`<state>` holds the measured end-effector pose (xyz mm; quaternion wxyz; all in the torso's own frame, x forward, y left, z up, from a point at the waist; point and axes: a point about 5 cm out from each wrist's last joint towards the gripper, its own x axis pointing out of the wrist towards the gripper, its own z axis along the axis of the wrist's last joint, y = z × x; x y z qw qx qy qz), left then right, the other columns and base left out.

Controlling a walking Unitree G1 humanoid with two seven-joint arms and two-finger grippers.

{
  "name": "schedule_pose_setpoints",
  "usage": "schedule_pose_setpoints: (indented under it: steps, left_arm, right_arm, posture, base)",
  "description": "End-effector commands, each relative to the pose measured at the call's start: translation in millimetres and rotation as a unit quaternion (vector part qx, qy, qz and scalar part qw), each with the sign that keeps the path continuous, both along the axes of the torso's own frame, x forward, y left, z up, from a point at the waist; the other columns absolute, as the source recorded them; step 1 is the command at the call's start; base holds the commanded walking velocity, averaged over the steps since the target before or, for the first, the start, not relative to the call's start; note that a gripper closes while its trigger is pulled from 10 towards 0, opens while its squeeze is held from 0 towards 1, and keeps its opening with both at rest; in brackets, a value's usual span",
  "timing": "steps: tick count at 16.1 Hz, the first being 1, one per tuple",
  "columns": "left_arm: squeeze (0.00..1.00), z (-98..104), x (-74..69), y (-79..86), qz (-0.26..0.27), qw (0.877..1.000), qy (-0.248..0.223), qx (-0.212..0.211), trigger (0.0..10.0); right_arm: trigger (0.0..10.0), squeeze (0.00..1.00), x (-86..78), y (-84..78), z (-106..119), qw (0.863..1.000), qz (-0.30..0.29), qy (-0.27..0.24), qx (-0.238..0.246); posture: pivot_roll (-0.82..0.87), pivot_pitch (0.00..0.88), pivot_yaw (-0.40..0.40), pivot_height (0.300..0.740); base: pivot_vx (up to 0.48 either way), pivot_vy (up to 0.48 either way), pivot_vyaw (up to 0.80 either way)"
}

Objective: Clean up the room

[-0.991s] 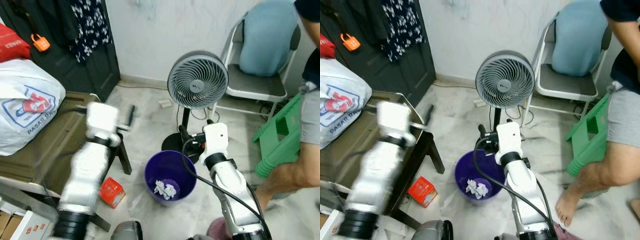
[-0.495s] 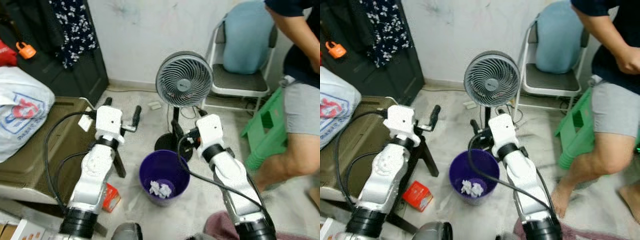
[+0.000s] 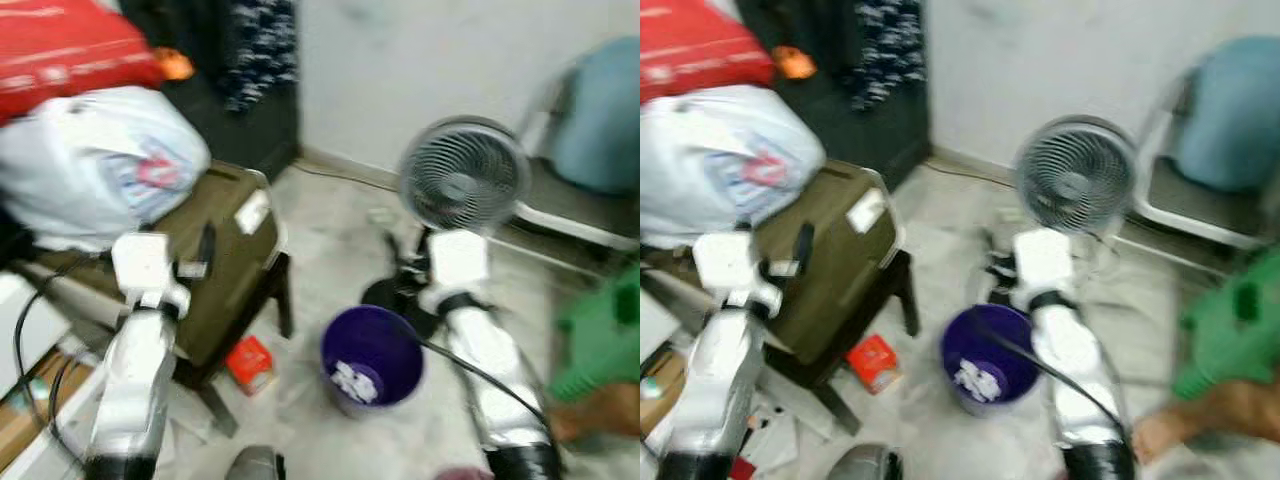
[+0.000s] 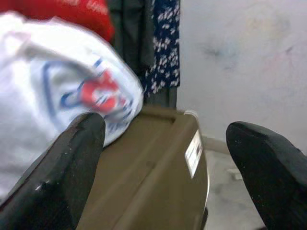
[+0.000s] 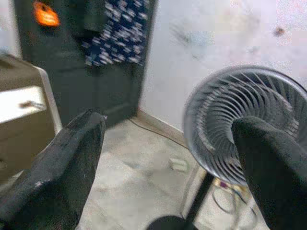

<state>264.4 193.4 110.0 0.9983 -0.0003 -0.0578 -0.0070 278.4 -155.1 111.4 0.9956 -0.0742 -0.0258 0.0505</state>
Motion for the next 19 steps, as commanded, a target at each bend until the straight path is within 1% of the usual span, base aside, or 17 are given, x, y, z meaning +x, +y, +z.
schedule_pose_setpoints:
  steps: [1,2,3,4,5,6,7,8,9,10,11,12,13,14,15,17,19]
  left_arm:
    - [0.00,4.0,-3.5,-0.2,-0.007,1.000,-0.001,0.000,10.0]
    - [0.00,-0.8,-12.1,3.0,0.004,1.000,0.013,-0.008,10.0]
    - [0.00,-7.2,-20.8,7.6,0.023,0.999,0.034,-0.029,10.0]
    - [0.00,-9.3,-23.5,10.6,0.034,0.998,0.043,-0.034,10.0]
    - [0.00,-6.4,-21.3,13.3,0.051,0.997,0.053,-0.010,10.0]
    - [0.00,-4.8,-20.0,13.3,0.048,0.997,0.058,-0.018,10.0]
    - [0.00,-4.2,-19.8,12.4,0.025,0.997,0.069,-0.020,10.0]
    - [0.00,-9.2,-23.3,6.2,-0.045,0.995,0.082,-0.031,10.0]
    - [0.00,-12.9,-25.8,4.4,-0.050,0.994,0.089,-0.028,10.0]
    - [0.00,-13.7,-26.1,2.9,-0.043,0.995,0.087,-0.026,10.0]
    - [0.00,-13.1,-26.5,-6.8,-0.032,0.997,0.071,-0.023,10.0]
    - [0.00,-12.0,-30.9,-13.1,-0.027,0.998,0.057,-0.028,10.0]
    - [0.00,-10.9,-34.5,-15.0,-0.017,0.998,0.050,-0.032,10.0]
    - [0.00,-9.8,-38.5,-13.0,-0.001,0.999,0.045,-0.024,10.0]
    - [0.00,-12.2,-39.7,-9.2,0.022,0.998,0.052,-0.030,10.0]
    - [0.00,-11.4,-41.8,-10.2,0.012,0.998,0.053,-0.021,10.0]
    - [0.00,-7.7,-44.1,-7.0,0.016,0.999,0.051,0.000,10.0]
  right_arm:
    - [10.0,0.00,1.5,4.0,6.9,1.000,0.009,-0.012,0.010]
    - [10.0,0.00,2.1,0.6,6.8,1.000,0.004,-0.014,0.011]
    - [10.0,0.00,4.1,-3.3,6.7,1.000,-0.006,-0.011,0.020]
    - [10.0,0.00,8.1,-3.0,8.5,1.000,-0.008,-0.010,0.025]
    - [10.0,0.00,14.5,1.1,11.7,0.999,-0.008,-0.009,0.042]
    - [10.0,0.00,17.2,3.8,12.7,0.999,-0.005,-0.008,0.044]
    - [10.0,0.00,20.1,7.1,12.3,0.999,0.000,-0.004,0.046]
    - [10.0,0.00,21.5,8.3,7.2,0.999,0.000,0.007,0.048]
    - [10.0,0.00,20.9,8.8,3.7,0.999,-0.001,0.012,0.050]
    - [10.0,0.00,20.0,9.1,1.2,0.999,-0.002,0.016,0.050]
    - [10.0,0.00,17.5,9.5,-6.3,0.998,-0.011,0.027,0.055]
    - [10.0,0.00,14.8,8.5,-8.6,0.998,-0.020,0.029,0.056]
    - [10.0,0.00,12.9,7.5,-9.7,0.997,-0.026,0.031,0.063]
    - [10.0,0.00,10.6,6.4,-12.8,0.997,-0.028,0.037,0.061]
    - [10.0,0.00,9.7,7.1,-17.3,0.997,-0.025,0.048,0.061]
    - [10.0,0.00,12.8,11.7,-13.2,0.998,-0.015,0.038,0.051]
    - [10.0,0.00,14.6,9.3,-2.8,0.998,-0.019,0.017,0.056]
  posture:
    - [0.03,0.000,-0.003,0.740]
    - [0.04,0.000,-0.008,0.740]
    - [0.05,0.000,-0.016,0.740]
    - [0.06,0.000,-0.025,0.740]
    - [0.06,0.000,-0.036,0.740]
    - [0.07,0.000,-0.049,0.740]
    - [0.08,0.000,-0.052,0.740]
    - [0.09,0.000,-0.052,0.740]
    - [0.09,0.000,-0.049,0.740]
    - [0.09,0.000,-0.046,0.740]
    - [0.09,0.000,-0.042,0.740]
    - [0.09,0.000,-0.044,0.740]
    - [0.09,0.000,-0.047,0.740]
    - [0.09,0.000,-0.057,0.740]
    - [0.10,0.000,-0.065,0.740]
    - [0.09,0.000,-0.057,0.740]
    - [0.08,0.000,-0.038,0.740]
  base:
    - [0.000,0.000,0.79]
    - [0.000,0.000,0.79]
    - [0.000,0.000,0.79]
    - [0.000,0.000,0.79]
    - [0.000,0.000,0.79]
    - [0.000,0.000,0.79]
    - [0.000,0.000,0.79]
    - [0.000,0.000,0.79]
    - [0.000,0.000,0.79]
    - [0.000,0.000,0.79]
    - [0.000,0.000,0.00]
    - [0.000,0.000,0.00]
    - [0.000,0.000,0.00]
    - [0.000,0.000,0.00]
    - [0.000,0.000,0.00]
    - [0.000,0.000,0.00]
    - [0.000,0.000,0.26]
